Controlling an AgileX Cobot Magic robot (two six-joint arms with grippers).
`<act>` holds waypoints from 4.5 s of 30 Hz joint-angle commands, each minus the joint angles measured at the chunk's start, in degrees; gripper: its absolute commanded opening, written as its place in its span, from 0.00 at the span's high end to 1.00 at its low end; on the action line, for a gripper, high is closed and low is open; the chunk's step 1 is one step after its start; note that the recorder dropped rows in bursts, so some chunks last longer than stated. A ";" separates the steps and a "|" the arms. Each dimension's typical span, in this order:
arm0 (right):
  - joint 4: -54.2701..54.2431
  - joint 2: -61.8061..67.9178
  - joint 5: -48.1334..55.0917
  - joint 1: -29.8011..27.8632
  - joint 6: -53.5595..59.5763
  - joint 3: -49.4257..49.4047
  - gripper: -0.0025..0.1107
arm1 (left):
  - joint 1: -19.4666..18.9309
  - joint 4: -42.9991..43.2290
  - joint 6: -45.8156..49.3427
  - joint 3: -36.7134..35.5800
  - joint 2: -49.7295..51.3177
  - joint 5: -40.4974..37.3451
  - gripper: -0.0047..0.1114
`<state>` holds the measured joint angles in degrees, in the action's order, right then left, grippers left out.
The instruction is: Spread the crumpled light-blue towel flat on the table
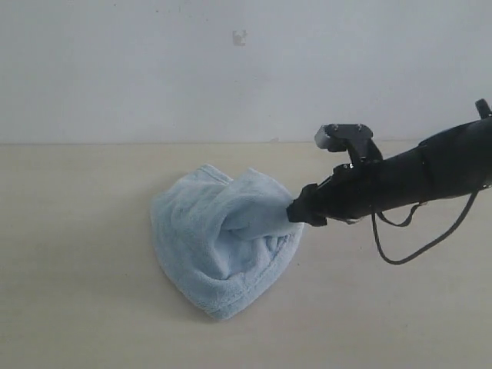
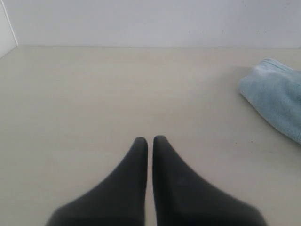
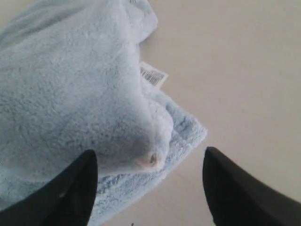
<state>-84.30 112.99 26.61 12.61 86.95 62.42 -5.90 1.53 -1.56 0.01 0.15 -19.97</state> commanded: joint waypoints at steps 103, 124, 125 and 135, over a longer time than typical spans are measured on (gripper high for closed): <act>70.79 -38.96 37.40 13.59 -67.00 9.44 0.98 | -0.16 -45.26 -20.62 -0.01 -0.15 49.91 0.93; 34.58 -36.33 30.23 25.04 -35.32 -3.46 0.98 | -0.16 -17.21 -21.36 15.03 2.24 60.14 0.93; 34.72 -36.33 31.02 26.46 -32.39 -3.46 0.98 | -0.16 -5.22 -15.43 18.32 3.86 56.44 0.93; 80.98 -42.08 22.84 27.92 -68.94 -0.29 0.98 | 7.93 83.84 -32.85 29.39 33.83 29.36 0.93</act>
<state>-22.69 73.34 52.18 40.53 32.97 61.53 -1.77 78.84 -32.29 30.21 25.71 20.43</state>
